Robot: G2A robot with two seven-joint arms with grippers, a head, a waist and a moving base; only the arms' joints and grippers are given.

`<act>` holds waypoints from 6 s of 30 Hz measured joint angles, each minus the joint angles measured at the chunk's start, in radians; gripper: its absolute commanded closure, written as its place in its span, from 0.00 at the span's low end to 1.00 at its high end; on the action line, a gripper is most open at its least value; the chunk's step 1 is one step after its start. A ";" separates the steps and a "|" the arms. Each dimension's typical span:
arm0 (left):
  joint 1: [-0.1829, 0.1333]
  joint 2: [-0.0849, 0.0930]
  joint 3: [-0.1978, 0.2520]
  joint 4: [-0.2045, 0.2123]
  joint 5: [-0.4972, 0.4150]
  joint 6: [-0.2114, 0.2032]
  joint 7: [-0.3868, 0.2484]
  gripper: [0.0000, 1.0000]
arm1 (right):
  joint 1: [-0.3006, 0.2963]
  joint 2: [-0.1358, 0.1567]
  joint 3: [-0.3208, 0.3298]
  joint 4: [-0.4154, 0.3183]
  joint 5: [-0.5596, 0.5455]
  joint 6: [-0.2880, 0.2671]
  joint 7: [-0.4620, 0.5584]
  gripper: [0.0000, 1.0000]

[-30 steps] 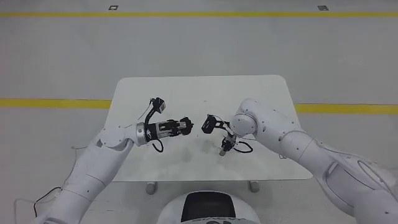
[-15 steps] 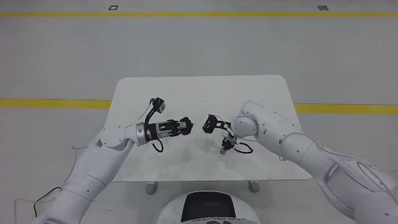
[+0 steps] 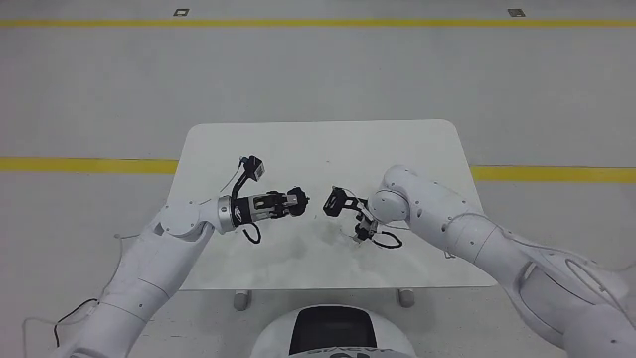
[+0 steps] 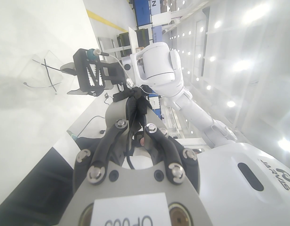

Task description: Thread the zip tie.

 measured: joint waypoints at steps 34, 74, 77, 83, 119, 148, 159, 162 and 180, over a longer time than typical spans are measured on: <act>0.000 0.000 0.000 0.000 0.000 0.000 0.000 1.00 | 0.030 -0.094 -0.101 0.168 0.030 0.000 -0.063 0.73; 0.000 0.000 0.000 0.000 0.000 0.000 0.000 1.00 | 0.024 -0.186 -0.101 0.306 0.013 0.000 -0.043 1.00; 0.000 0.000 0.000 0.000 0.000 0.000 0.000 1.00 | 0.025 -0.193 -0.101 0.317 0.011 0.000 -0.044 1.00; 0.000 0.000 0.000 0.000 0.000 0.000 0.000 1.00 | 0.029 -0.203 -0.101 0.337 0.007 0.000 -0.046 1.00; 0.000 0.000 0.000 0.000 0.000 0.000 0.000 1.00 | 0.029 -0.189 -0.101 0.303 -0.041 0.000 -0.095 0.73; 0.000 0.000 0.000 0.000 0.000 0.000 0.000 1.00 | 0.020 -0.193 -0.101 0.296 -0.085 0.000 -0.092 1.00; 0.000 0.000 0.000 0.000 0.000 0.000 0.000 1.00 | 0.050 -0.117 -0.101 0.184 -0.008 0.000 -0.070 1.00; 0.000 0.000 0.000 0.000 0.000 0.000 0.000 1.00 | 0.055 -0.073 -0.094 0.124 0.012 0.000 -0.087 1.00; 0.000 0.000 0.000 0.000 0.000 0.000 0.000 1.00 | -0.205 0.301 0.208 -0.323 0.048 0.000 -0.365 1.00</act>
